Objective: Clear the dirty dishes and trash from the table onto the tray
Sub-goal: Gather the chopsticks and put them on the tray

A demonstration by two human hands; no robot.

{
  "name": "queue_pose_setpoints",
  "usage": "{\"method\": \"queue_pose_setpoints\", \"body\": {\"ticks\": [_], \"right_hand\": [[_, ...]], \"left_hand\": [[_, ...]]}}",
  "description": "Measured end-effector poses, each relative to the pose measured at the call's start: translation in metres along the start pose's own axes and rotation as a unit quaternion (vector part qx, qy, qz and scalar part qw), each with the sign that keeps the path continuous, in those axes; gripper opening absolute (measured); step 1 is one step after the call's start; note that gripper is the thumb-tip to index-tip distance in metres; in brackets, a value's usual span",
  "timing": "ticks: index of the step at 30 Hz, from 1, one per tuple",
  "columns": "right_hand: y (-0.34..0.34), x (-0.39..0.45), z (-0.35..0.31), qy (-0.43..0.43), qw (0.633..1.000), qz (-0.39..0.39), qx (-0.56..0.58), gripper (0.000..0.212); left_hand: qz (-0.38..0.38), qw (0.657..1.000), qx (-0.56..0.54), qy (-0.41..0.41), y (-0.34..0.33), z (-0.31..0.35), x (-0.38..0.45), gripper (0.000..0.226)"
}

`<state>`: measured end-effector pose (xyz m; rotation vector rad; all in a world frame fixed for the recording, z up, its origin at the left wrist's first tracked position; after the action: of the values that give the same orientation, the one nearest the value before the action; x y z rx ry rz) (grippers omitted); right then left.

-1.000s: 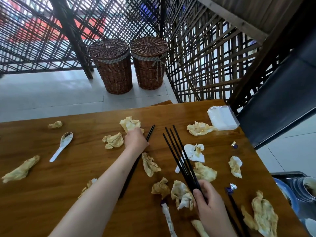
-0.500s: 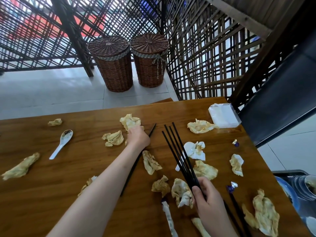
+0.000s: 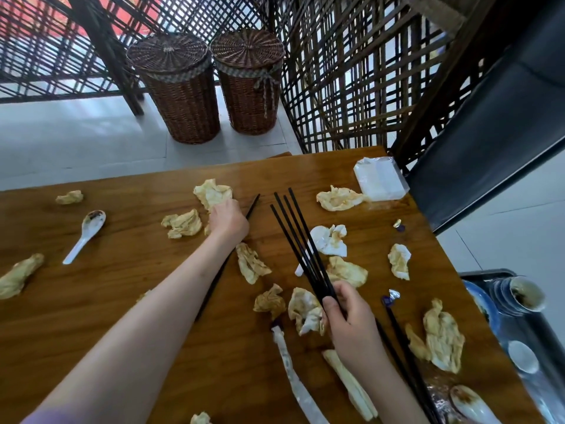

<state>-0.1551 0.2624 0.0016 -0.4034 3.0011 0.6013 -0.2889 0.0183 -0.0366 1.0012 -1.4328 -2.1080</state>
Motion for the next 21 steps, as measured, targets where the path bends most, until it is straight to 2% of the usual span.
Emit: {"method": "queue_pose_setpoints", "body": {"ticks": [10,16,21], "right_hand": [[-0.003,0.0,-0.004,0.016,1.0,0.0,0.007,0.015],[-0.005,-0.001,-0.003,0.016,1.0,-0.001,0.013,0.012],[-0.009,-0.002,-0.003,0.018,1.0,-0.001,0.025,0.014]], "left_hand": [[-0.01,1.0,0.013,-0.005,0.007,-0.001,-0.001,0.017],[-0.043,0.999,0.0,0.0,0.018,-0.004,-0.001,0.024],[-0.074,0.996,-0.053,0.002,0.033,-0.004,-0.008,0.038]]}}
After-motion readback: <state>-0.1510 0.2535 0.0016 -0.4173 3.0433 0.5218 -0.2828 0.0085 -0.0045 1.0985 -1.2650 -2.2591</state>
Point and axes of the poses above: each hand's wrist, its own x-axis towards the middle knuckle, its own y-axis out of the back of the hand, z = x × y, the point moved 3 cm from there along x, towards the middle knuckle, and after that the axes turned 12 degrees about y, right-handed, at the moved point
